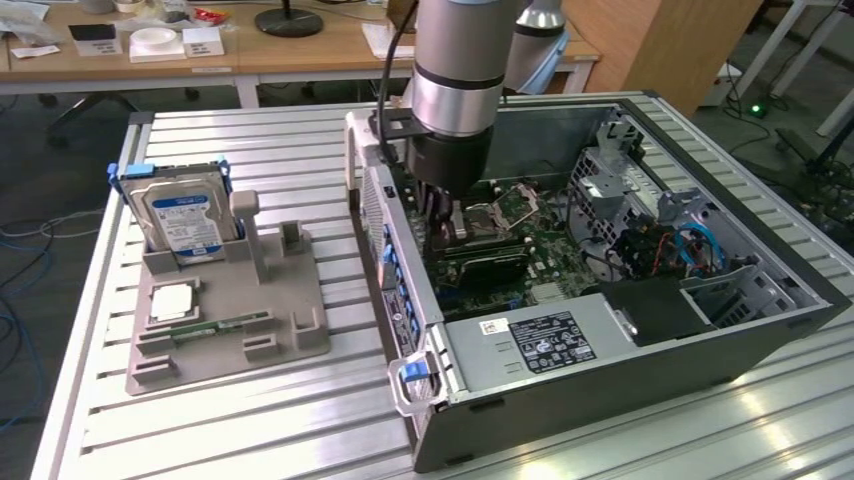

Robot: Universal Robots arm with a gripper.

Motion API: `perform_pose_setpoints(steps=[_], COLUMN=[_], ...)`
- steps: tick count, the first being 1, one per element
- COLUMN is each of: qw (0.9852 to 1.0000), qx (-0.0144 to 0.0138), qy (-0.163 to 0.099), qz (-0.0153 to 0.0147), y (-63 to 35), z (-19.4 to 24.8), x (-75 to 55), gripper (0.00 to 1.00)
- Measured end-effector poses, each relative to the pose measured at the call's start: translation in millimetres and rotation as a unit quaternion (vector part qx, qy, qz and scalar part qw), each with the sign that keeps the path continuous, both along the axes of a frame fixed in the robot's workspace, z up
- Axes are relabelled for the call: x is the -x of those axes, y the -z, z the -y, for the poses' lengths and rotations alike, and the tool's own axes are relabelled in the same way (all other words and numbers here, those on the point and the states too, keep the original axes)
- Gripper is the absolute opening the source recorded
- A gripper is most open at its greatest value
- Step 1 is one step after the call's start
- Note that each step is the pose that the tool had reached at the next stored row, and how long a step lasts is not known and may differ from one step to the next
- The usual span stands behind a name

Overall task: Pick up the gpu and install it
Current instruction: 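Press down on the gpu until it lock into place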

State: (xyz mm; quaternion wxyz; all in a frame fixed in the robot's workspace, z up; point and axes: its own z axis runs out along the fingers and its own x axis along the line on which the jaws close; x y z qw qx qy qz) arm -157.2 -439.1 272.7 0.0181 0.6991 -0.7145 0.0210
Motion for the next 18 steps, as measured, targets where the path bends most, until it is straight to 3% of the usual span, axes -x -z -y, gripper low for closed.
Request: perform_pose_setpoints(steps=[1,2,4,5,18], qw=[1.0,1.0,0.9999,0.9999,0.9999], qx=[0.0001,0.0001,0.0002,0.0003,0.0011], qy=[0.0,0.0,0.0,0.0,0.0], qz=[-0.0003,-0.0035,-0.0141,-0.0163,-0.0161], y=[-0.1,-0.5,-2.0,-2.5,-3.3], z=[0.0,0.1,0.2,0.2,0.5], x=[0.0,-0.1,0.0,0.0,14.8], gripper=[0.11,0.11,0.11,0.11,0.11])
